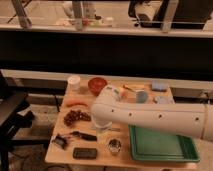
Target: Place brush in plastic cup
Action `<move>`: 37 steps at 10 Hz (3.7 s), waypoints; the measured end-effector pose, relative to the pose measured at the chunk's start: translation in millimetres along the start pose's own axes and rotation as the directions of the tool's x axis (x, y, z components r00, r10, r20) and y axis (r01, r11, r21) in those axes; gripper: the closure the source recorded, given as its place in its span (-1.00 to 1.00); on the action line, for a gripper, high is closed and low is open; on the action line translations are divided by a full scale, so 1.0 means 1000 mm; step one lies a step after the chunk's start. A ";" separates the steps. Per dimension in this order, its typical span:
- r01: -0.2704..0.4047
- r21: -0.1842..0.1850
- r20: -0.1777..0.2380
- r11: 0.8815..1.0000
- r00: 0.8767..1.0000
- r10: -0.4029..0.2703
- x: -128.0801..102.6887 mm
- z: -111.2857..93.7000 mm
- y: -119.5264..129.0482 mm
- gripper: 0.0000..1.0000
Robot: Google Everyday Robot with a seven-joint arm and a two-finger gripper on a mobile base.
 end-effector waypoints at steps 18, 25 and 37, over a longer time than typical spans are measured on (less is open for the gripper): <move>0.024 -0.036 0.055 0.999 0.998 -0.022 -0.023 0.060 0.000 -0.60; -0.008 -0.058 0.036 0.998 0.999 0.010 -0.031 0.082 -0.005 -0.32; -0.099 -0.088 -0.016 0.991 0.995 0.098 -0.016 0.104 -0.006 -0.17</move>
